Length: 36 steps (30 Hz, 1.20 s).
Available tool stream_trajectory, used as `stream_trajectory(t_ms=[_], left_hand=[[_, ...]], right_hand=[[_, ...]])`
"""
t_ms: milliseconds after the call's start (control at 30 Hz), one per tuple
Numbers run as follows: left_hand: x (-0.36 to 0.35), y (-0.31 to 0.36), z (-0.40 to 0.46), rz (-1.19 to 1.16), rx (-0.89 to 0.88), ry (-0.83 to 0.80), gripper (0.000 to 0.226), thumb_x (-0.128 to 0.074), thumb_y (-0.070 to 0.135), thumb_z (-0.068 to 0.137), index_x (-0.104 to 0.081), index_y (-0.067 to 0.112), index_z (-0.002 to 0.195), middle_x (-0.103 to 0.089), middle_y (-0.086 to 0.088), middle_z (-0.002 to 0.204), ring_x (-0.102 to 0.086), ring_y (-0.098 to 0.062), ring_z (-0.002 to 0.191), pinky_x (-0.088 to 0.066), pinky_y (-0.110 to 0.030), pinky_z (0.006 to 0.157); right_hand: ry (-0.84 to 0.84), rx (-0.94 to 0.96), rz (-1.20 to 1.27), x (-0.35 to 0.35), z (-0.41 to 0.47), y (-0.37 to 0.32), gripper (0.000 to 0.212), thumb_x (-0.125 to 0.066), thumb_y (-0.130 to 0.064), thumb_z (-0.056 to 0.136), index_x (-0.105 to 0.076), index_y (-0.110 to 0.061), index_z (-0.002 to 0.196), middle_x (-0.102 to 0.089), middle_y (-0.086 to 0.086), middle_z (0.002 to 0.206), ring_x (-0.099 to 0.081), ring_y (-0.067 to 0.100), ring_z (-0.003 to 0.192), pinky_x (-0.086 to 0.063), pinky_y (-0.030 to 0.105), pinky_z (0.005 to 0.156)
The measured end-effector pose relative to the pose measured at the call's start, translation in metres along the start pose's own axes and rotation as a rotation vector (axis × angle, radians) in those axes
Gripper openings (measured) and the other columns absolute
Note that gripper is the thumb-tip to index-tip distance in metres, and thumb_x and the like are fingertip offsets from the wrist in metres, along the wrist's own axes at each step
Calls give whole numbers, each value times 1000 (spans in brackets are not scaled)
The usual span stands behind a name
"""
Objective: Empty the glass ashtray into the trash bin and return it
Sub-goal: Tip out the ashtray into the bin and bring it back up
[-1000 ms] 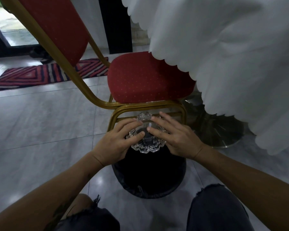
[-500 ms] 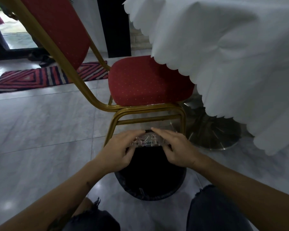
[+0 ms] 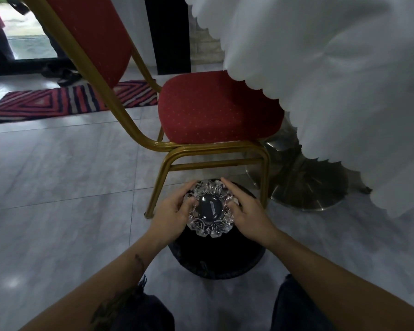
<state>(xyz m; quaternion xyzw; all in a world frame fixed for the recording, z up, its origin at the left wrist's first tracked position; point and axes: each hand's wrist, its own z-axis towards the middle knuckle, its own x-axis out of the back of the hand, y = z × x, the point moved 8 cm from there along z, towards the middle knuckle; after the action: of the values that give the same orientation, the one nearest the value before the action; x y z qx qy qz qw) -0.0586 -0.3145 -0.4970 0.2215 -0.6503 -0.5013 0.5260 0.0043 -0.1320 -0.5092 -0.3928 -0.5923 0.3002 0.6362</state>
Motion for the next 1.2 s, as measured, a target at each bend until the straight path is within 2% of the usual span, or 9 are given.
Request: stream_trajectory(t_ms=[100,267,367,567,733,833,967,1100,1200], left_hand=[[0,0,5,19,11,25,42,-52,20,100,-51,31,140,-66,6,128,-62,-5,115,-51,-25,99],[13,14,9,113,69,62,40,-54,21,99,-55,28,138,-63,10,128,-56,15,105,-35,8,85],[31,48,-2,138,141,60,39,-53,20,99,-56,27,138,-69,6,111,-61,11,84,-41,0,81],[89,143,-16,105,283,72,38,-51,20,100,-57,31,136,-70,-6,122,-66,-17,98,-49,-14,86],[143,246,-18,88,322,66,38,-47,21,102,-54,31,138,-61,8,134,-54,-4,115,-42,-25,103],[169,306,-16,65,319,31,39,-44,23,102,-52,33,139,-58,7,139,-51,-8,126,-39,-28,109],[197,379,-5,38,276,-22,41,-43,24,102,-48,35,141,-61,-5,137,-57,-26,124,-45,-37,102],[211,432,15,2,216,-54,42,-41,23,103,-46,40,141,-61,16,118,-58,2,79,-47,-7,66],[211,462,31,-28,160,-69,41,-42,19,103,-48,35,140,-60,22,107,-43,7,65,-40,1,53]], right_hand=[[6,-24,4,-1,5,6,59,-47,-14,101,-36,-47,148,-66,13,128,-54,44,118,-47,50,97],[-40,-82,30,4,11,-5,59,-49,-19,101,-34,-54,146,-60,29,126,-50,49,119,-45,59,99],[-77,-165,56,16,5,-34,58,-48,-13,101,-38,-46,148,-56,30,130,-47,46,122,-44,53,103],[-66,-196,80,61,-10,-134,58,-49,-9,99,-44,-44,145,-67,21,120,-68,27,92,-54,38,90],[-71,-154,47,124,-20,-245,56,-48,-7,99,-44,-33,148,-53,-10,144,-54,6,124,-37,13,101],[-44,-185,43,165,-23,-306,55,-48,-6,99,-48,-34,146,-51,-20,135,-47,-1,126,-32,6,102],[-12,-173,61,214,-24,-375,53,-47,-10,101,-47,-39,145,-53,-13,141,-54,7,123,-40,12,98],[62,-168,41,260,-24,-417,59,-45,-5,101,-39,-37,150,-50,-11,133,-51,-13,78,-39,3,68],[133,-165,-1,289,-23,-430,58,-48,-11,100,-38,-41,149,-61,0,105,-53,3,63,-43,10,58]])
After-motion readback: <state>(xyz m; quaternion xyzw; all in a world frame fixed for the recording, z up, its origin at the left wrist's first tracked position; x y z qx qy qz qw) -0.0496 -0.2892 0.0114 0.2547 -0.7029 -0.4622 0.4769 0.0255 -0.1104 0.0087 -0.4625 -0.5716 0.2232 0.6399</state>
